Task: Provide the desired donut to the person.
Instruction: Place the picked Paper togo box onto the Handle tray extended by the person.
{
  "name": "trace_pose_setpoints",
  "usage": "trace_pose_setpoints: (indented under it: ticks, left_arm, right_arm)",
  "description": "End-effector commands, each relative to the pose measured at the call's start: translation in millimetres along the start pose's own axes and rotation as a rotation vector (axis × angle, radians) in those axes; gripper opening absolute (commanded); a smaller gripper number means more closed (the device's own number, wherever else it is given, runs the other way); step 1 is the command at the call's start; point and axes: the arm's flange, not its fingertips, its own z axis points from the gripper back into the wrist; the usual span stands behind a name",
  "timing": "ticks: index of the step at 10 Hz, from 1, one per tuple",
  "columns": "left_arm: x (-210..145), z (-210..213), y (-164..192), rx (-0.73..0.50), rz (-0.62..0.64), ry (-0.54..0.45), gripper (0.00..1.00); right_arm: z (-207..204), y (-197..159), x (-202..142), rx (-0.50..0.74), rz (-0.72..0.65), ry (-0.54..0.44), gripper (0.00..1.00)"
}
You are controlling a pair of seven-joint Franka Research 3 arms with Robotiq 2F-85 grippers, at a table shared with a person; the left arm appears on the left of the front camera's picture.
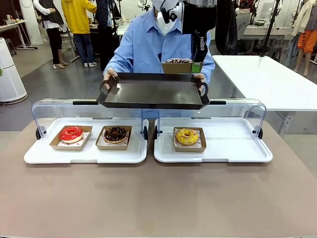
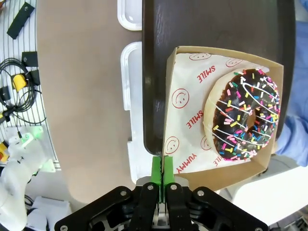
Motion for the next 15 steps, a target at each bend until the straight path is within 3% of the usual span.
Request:
trace_pose_setpoints:
  ticks: [1,7,15]
  left_arm:
    - [1.0,1.4,-1.7,-0.001,-0.004,-0.005,1.00]
    - [1.0,1.4,-1.7,-0.001,-0.004,-0.005,1.00]
    - [1.0,1.4,-1.7,-0.001,-0.004,-0.005,1.00]
  right_arm:
    - [-10.5,-17.6,2.6,-0.009,0.024,-0.031,0.02]
    - [-53.5,-72.9,2.5,0.071,-0.049,-0.057,0.02]
    - [-92.5,-88.5,-3.1,0.162,-0.054,-0.048,0.02]
